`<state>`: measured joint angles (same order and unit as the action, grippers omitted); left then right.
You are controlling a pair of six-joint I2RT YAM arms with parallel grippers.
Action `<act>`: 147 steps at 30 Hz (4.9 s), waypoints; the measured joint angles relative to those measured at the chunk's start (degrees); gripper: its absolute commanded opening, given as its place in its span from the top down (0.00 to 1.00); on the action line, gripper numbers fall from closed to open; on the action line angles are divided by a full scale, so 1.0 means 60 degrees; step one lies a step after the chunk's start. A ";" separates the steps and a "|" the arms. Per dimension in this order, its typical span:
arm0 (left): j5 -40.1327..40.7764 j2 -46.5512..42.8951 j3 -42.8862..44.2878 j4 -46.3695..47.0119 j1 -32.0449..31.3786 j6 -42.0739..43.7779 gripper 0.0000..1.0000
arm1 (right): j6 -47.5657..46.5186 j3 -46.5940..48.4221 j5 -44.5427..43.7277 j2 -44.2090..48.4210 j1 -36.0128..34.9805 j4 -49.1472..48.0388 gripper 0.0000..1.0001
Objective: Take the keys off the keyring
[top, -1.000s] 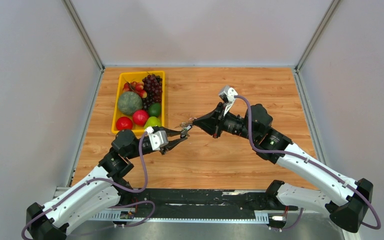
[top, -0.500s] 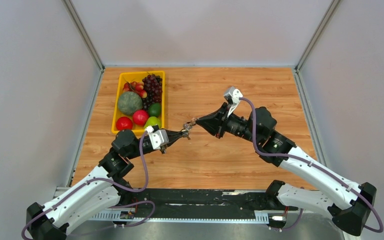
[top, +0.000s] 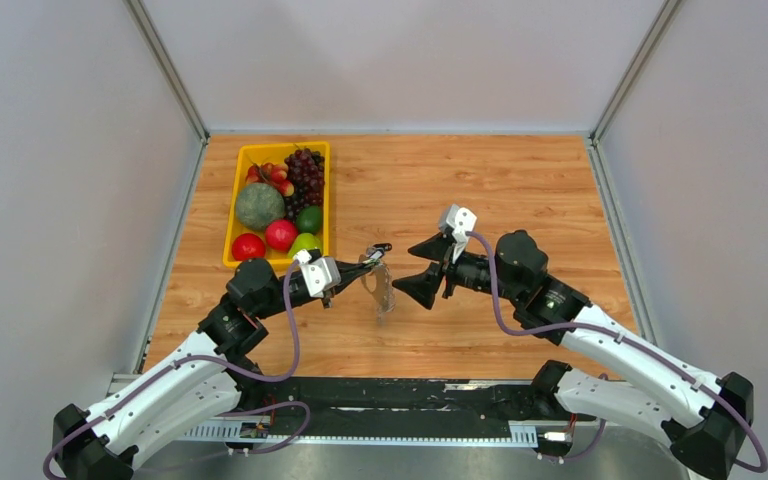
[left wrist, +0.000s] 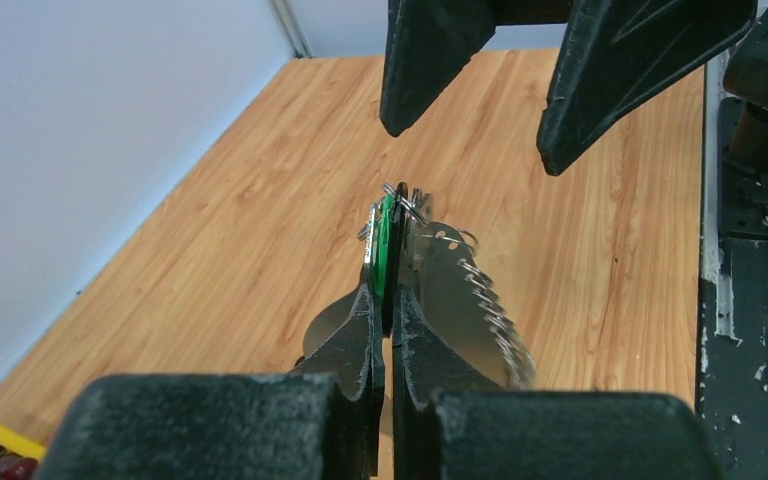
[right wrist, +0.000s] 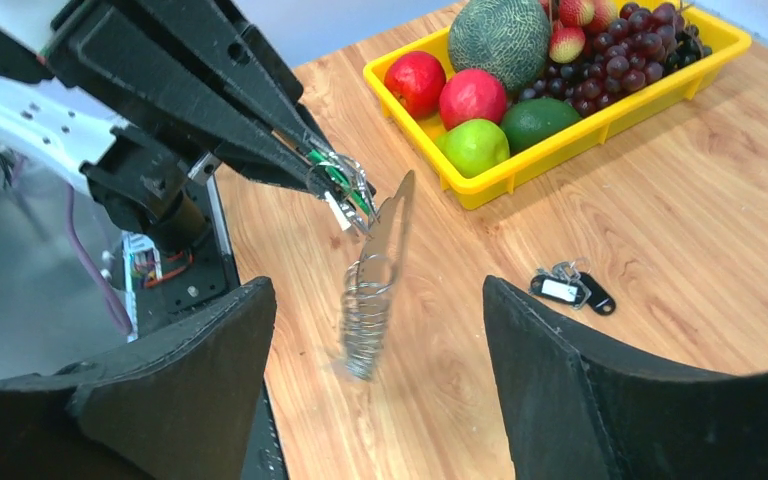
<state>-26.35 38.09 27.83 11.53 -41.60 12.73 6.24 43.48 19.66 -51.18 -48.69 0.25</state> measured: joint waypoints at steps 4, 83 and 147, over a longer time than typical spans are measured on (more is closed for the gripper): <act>0.0000 0.0004 0.0000 -0.0040 0.0000 0.0004 1.00 | -0.0914 -0.0098 0.0393 0.0120 0.0000 0.0066 0.27; -0.0772 -0.0539 -0.0153 0.0856 -0.0109 -0.0466 0.43 | -0.7278 -0.1341 -0.0674 -0.0044 -0.1231 -0.4382 1.00; -0.1548 -0.0051 -0.0153 -0.0393 -0.0149 0.1330 1.00 | -0.5209 -0.3377 -0.2273 0.1144 -0.2127 -0.4087 0.70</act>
<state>-35.64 37.78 26.92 9.17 -42.50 20.71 -25.02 23.22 6.02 -44.31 -61.45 -24.27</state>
